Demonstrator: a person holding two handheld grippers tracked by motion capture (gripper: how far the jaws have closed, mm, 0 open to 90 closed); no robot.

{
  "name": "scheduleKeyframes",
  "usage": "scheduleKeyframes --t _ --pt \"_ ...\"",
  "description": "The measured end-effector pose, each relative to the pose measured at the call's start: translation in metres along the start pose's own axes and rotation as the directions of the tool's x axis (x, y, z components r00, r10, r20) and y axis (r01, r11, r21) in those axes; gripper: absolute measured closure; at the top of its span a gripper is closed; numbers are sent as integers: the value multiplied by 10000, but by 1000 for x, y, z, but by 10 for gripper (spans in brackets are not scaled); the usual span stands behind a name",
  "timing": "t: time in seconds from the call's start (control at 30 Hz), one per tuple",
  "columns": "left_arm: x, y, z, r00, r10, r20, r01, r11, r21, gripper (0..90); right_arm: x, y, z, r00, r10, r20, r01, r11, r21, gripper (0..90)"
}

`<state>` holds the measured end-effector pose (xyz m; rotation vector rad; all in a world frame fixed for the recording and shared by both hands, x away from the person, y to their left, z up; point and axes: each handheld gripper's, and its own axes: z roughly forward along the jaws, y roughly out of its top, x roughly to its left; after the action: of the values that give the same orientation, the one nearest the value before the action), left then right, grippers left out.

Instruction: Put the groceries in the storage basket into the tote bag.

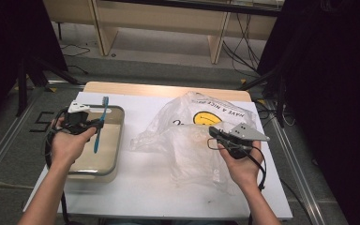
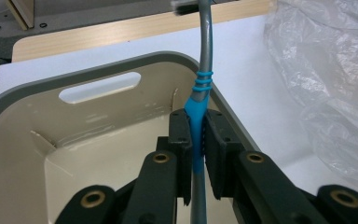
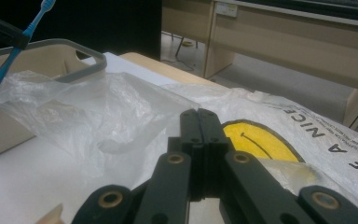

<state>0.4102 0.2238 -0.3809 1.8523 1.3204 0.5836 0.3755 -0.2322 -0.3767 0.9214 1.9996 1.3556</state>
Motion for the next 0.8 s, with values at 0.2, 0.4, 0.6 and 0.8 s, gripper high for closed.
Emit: scheduleKeyframes --t 0.2,0.4,0.6,0.8 --pt "-6 1 -7 9999 106 81 -104 9997 -213 812 0 0 0 10000 1 -4 -1 10000 2 900" --pt "-14 4 -15 9992 149 366 -135 9992 -384 812 1 0 1 10000 -25 -32 25 10000 44 900" --pt "-26 7 -22 9979 226 601 -201 9989 -425 812 1 0 1 10000 -30 -22 30 10000 18 900" --pt "-39 8 -27 9950 579 810 -539 9972 -510 812 0 0 0 10000 -24 -18 24 10000 1 900"
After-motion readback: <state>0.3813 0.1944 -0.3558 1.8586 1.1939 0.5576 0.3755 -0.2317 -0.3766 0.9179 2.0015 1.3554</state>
